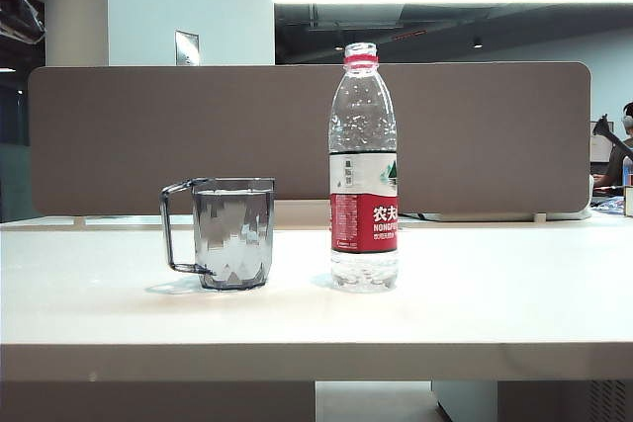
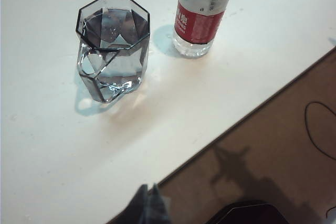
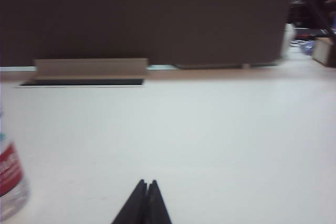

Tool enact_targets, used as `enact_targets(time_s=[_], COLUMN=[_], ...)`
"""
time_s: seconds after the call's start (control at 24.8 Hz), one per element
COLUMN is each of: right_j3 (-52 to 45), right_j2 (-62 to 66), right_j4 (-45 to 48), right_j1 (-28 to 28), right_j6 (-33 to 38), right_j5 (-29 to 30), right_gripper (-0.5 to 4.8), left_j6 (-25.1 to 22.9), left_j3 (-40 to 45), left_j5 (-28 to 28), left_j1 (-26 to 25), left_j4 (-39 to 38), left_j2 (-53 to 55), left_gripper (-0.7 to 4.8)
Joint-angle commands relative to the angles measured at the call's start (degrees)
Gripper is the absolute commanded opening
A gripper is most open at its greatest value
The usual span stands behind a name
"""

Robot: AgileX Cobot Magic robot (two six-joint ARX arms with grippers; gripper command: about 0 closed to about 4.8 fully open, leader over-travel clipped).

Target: Pick up the mineral water bottle on the table and pour water into the mug until it's full.

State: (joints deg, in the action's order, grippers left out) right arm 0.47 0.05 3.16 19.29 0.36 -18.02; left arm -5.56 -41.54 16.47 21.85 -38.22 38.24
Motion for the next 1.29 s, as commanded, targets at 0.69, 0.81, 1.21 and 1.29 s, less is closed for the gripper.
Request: enact_targets(time_s=[0.69, 0.81, 1.21, 1.29], right_j3=[-0.42, -0.42, -0.42, -0.42], right_j2=[-0.04, -0.04, -0.04, -0.04], right_j4=[-1.73, -6.47, -12.90, -13.42], right_j1=[-3.17, -3.04, -2.82, -2.89], right_j6=[0.04, 0.04, 0.04, 0.04], right_j5=[-0.04, 0.63, 10.60, 14.93], right_gripper=[-0.05, -0.05, -0.05, -0.05], left_j6=[0.00, 0.00, 0.00, 0.00], left_j3=[-0.22, -0.22, -0.22, -0.22], left_j5=[0.28, 0.28, 0.28, 0.26], left_j1=[0.00, 0.00, 0.00, 0.00], left_j4=[0.59, 0.59, 0.59, 0.61], left_j2=[-0.04, -0.04, -0.11, -0.11], left_gripper=[-0.05, -0.05, -0.05, -0.05])
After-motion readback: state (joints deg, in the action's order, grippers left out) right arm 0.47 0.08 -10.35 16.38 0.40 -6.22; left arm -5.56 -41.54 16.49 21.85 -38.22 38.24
